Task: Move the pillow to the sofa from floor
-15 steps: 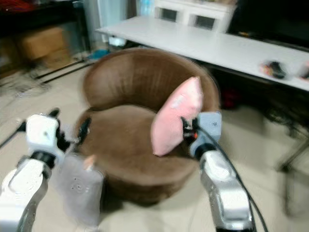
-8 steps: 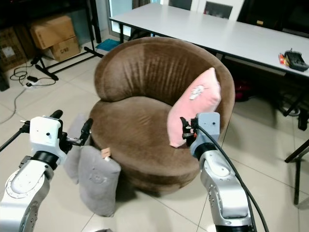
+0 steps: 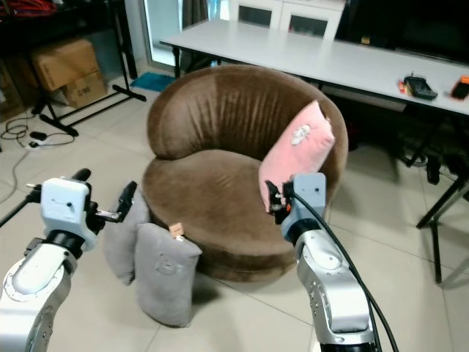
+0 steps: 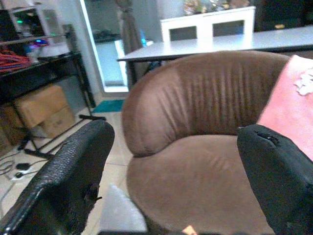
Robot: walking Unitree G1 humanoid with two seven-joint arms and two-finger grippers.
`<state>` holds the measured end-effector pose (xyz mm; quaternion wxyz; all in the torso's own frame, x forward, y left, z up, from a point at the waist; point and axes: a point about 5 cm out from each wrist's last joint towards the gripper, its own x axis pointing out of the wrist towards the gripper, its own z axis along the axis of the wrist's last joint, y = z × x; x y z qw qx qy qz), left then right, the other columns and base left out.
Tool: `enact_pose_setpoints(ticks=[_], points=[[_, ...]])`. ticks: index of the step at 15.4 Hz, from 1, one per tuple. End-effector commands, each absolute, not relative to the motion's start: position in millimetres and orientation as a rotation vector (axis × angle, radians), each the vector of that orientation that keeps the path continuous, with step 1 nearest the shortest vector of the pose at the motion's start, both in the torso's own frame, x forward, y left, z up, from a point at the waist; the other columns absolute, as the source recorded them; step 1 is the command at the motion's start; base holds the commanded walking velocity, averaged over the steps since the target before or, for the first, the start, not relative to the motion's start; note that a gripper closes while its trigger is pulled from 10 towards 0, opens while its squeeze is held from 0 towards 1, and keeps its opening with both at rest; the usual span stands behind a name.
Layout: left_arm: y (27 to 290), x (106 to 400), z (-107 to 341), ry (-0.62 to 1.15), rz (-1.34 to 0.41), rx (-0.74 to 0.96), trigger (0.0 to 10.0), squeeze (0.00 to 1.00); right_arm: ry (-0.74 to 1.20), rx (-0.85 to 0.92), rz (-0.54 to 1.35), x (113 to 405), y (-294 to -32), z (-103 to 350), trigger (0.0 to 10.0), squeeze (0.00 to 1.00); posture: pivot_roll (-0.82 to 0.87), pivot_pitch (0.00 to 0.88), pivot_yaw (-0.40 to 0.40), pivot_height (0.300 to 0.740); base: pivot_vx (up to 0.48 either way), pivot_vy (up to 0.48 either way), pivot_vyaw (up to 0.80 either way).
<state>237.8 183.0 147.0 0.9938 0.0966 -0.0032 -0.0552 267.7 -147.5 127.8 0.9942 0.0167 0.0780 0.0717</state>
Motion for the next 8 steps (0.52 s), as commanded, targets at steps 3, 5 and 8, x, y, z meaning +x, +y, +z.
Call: enact_pose_setpoints(ticks=[3,5,8], points=[[175.1,239.5,150.4,-0.021,-0.16,0.161,10.0,0.0,0.168,-0.06,0.154,267.9,-151.1,126.4,10.0,0.0,-0.02,0.0,-0.022,0.74,0.0,0.0,0.27],[174.8,239.3,151.2,-0.026,-0.167,0.153,10.0,0.0,0.169,-0.075,0.175,267.5,-148.6,126.2,10.0,0.0,-0.02,0.0,-0.024,0.74,0.0,0.0,0.8],[175.6,238.8,151.3,-0.026,-0.17,0.15,10.0,0.0,0.169,-0.06,0.207,267.3,-144.9,125.8,10.0,0.0,-0.01,0.0,-0.025,0.74,0.29,0.0,0.8]])
